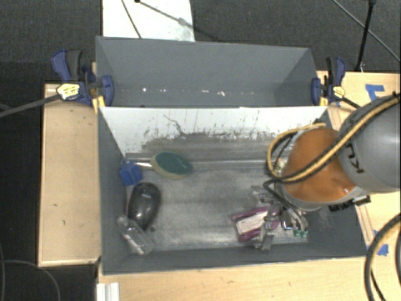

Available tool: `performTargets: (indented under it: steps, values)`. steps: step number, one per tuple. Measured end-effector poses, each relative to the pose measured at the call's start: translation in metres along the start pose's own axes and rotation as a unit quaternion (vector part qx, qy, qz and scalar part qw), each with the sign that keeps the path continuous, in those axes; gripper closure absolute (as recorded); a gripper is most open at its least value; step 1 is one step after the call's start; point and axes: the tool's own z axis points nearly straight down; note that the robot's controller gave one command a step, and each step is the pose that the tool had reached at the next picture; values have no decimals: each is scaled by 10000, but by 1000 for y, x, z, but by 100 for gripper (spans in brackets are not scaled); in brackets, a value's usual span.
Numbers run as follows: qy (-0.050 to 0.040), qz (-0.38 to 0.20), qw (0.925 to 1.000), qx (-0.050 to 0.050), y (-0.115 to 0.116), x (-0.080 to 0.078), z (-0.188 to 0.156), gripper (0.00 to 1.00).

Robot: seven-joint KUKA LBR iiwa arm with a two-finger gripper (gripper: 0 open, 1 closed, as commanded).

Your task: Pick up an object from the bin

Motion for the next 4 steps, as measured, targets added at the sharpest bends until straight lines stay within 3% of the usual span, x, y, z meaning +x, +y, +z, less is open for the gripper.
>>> performTargets:
  steps: [1,2,3,4]
  values:
    - [20,-2,10000,0,0,2,1,100]
    - [16,-5,10000,1,0,1,-18,100]
    - [-10,-5,10000,3,0,-2,-101,100]
    - [12,-7,10000,3,0,-3,-121,100]
